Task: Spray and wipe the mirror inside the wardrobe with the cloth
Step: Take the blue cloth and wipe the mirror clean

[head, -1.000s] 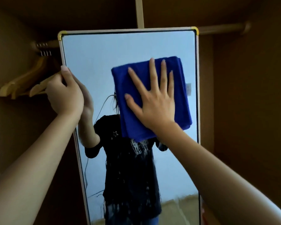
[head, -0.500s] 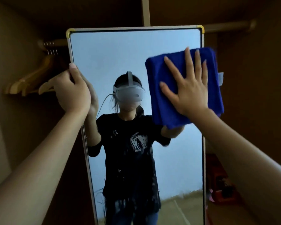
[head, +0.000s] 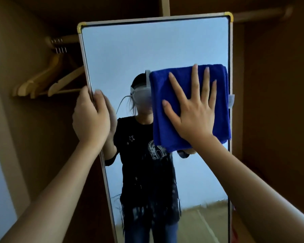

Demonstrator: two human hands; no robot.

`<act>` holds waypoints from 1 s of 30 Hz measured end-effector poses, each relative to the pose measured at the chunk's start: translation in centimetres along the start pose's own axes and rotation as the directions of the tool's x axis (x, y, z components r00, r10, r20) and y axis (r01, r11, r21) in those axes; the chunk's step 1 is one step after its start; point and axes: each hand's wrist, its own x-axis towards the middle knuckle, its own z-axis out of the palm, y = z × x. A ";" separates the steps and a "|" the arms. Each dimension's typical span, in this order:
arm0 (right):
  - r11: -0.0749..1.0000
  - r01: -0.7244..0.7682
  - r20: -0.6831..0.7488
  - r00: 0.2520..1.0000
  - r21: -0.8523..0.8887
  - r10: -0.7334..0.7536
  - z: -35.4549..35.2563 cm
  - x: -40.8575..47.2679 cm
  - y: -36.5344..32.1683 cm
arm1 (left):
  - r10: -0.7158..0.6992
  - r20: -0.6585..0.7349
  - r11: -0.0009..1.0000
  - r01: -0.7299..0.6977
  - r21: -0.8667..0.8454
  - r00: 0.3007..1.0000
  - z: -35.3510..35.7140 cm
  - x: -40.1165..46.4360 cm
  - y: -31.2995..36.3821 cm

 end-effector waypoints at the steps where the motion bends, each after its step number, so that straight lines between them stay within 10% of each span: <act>1: 1.000 -0.007 0.005 1.000 -0.003 0.007 0.1 -0.7 0.0 | 0.006 0.030 1.000 -0.007 0.024 1.000 -0.1 -1.2 -0.5; 30: 0.992 -0.125 0.170 0.978 0.011 0.121 1.1 -19.9 1.8 | -0.131 0.050 0.980 0.121 0.157 0.990 -0.2 -9.1 -5.1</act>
